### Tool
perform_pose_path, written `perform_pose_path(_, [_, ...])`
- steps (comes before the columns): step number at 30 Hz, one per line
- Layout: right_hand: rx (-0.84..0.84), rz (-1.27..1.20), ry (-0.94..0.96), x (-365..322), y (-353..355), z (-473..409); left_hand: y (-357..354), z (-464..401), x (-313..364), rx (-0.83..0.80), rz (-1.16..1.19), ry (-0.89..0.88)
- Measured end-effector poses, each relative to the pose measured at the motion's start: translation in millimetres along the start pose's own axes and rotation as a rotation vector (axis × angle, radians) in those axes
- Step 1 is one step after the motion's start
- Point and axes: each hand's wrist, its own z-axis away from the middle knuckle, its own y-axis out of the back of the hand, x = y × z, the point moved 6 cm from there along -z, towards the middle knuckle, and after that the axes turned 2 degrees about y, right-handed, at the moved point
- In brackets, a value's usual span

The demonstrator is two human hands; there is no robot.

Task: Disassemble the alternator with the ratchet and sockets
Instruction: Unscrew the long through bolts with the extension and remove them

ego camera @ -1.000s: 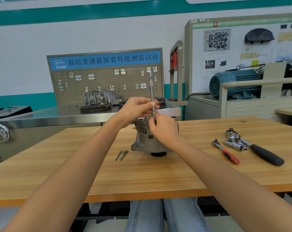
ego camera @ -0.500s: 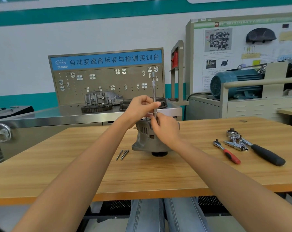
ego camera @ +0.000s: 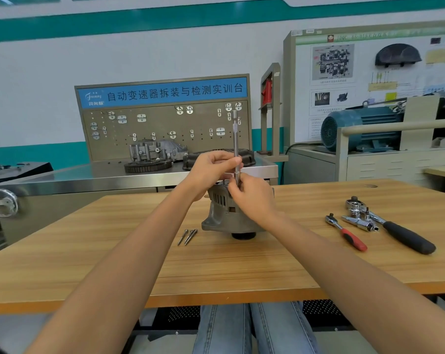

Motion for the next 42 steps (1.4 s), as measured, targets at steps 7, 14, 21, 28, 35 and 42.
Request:
perform_pose_path(7, [0.091, -0.017, 0.025, 2.5, 1.7, 6.3, -0.6, -1.3, -1.5, 0.058, -0.009, -0.032])
perform_pose_path(14, [0.072, -0.041, 0.029, 3.4, 2.5, 3.7, -7.3, 0.7, -0.1, -0.03, -0.082, -0.008])
perform_pose_path(21, [0.016, -0.005, 0.071, 2.7, 0.3, 3.1, -4.5, 4.0, -2.8, -0.116, -0.059, 0.013])
perform_pose_path(28, [-0.005, -0.077, 0.023, 5.0, 1.1, 3.9, -3.7, 0.0, -2.0, -0.052, -0.1, 0.041])
perform_pose_path(35, [0.03, -0.066, 0.058, 3.1, 2.5, 4.7, -4.5, -1.1, -2.0, -0.007, -0.139, 0.044])
perform_pose_path(42, [-0.038, -0.041, 0.073, 3.2, 1.4, 1.1, -7.0, 7.2, -4.8, -0.125, -0.151, 0.015])
